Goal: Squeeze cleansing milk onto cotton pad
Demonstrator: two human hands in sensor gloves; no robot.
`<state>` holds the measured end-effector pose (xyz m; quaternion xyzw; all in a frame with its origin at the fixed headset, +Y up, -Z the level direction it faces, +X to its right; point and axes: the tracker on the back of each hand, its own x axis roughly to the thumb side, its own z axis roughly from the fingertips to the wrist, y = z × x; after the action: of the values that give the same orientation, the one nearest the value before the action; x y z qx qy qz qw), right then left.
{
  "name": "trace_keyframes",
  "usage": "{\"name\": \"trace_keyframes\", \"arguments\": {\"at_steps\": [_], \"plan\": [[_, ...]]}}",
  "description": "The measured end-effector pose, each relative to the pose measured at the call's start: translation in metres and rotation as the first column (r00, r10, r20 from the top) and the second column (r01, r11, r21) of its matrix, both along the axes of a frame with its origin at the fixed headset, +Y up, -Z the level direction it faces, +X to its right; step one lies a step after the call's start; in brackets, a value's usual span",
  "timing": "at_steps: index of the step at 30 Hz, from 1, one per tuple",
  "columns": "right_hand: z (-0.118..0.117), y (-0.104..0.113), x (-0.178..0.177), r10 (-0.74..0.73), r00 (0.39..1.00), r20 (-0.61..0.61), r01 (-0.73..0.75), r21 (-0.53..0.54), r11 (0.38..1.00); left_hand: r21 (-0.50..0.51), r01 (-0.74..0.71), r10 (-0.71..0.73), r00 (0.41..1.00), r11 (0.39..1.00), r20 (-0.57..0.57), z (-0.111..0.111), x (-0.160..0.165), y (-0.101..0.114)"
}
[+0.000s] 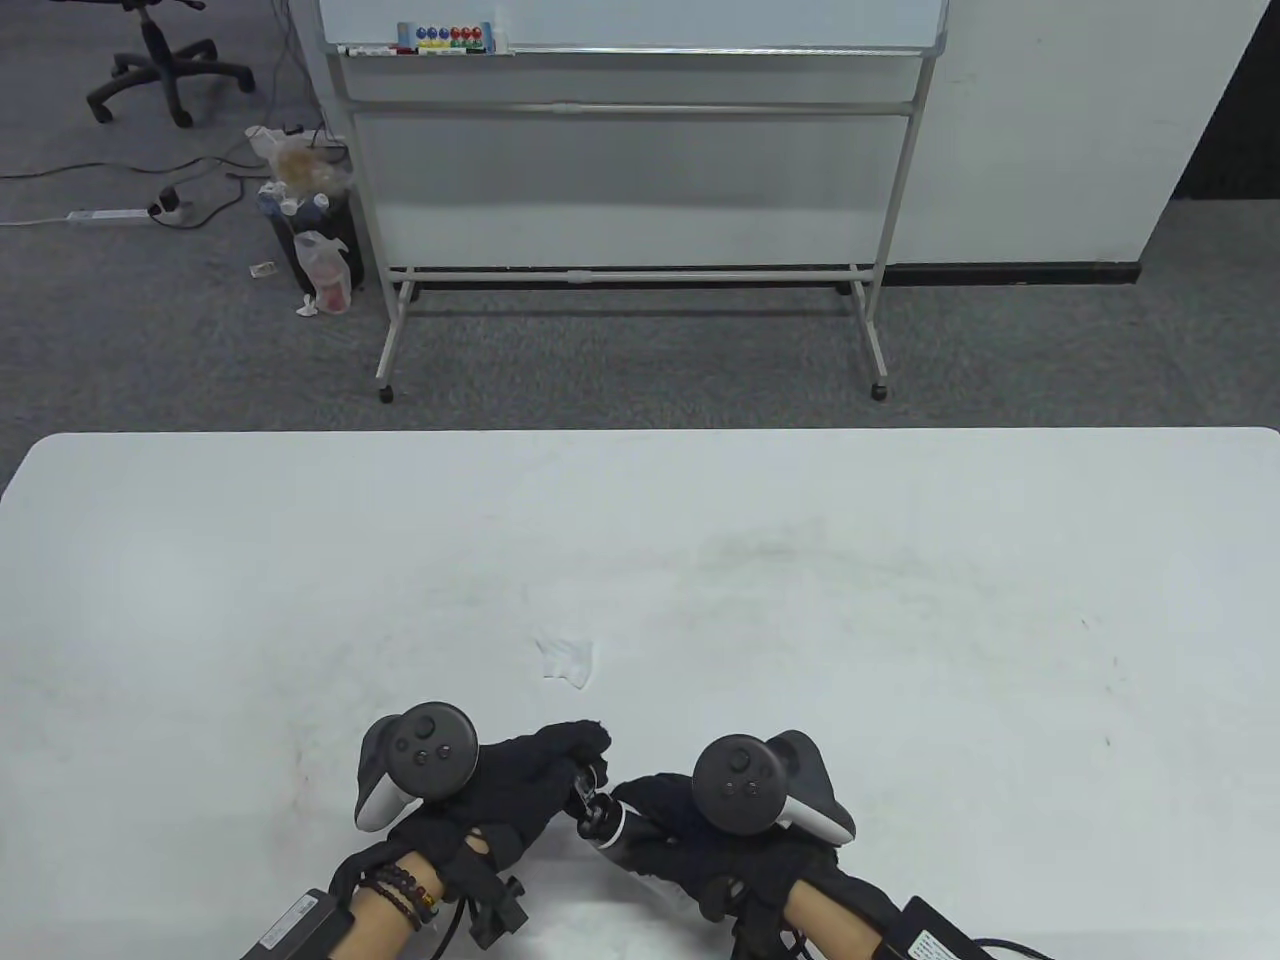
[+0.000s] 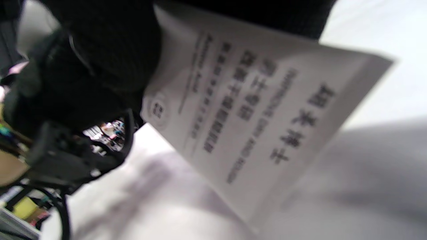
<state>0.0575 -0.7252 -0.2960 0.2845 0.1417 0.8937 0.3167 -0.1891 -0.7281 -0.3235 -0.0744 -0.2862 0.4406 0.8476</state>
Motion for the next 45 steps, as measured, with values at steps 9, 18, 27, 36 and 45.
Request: {"name": "trace_keyframes", "arguments": {"at_steps": [9,18,27,36,45], "plan": [[-0.018,0.025,0.056,-0.085,0.951,0.297,0.049,0.127,0.991,0.094,0.266,-0.224,0.921,0.960,-0.319,-0.024,-0.040,0.008],[-0.032,0.022,0.092,-0.079,0.910,0.407,0.020,0.146,0.989,-0.045,0.645,-0.617,0.706,0.763,-0.348,-0.090,0.002,0.014],[-0.035,0.021,0.097,-0.066,0.904,0.423,0.009,0.136,0.991,-0.150,0.836,-0.815,0.450,0.528,-0.363,-0.146,0.034,-0.020],[-0.035,0.019,0.091,-0.040,0.912,0.408,-0.017,0.137,0.990,-0.186,0.840,-0.823,0.414,0.510,-0.388,-0.152,0.044,-0.032],[-0.027,0.023,0.081,0.000,0.919,0.394,-0.087,0.202,0.975,-0.123,0.614,-0.617,0.721,0.780,-0.316,-0.111,0.034,0.006]]}}
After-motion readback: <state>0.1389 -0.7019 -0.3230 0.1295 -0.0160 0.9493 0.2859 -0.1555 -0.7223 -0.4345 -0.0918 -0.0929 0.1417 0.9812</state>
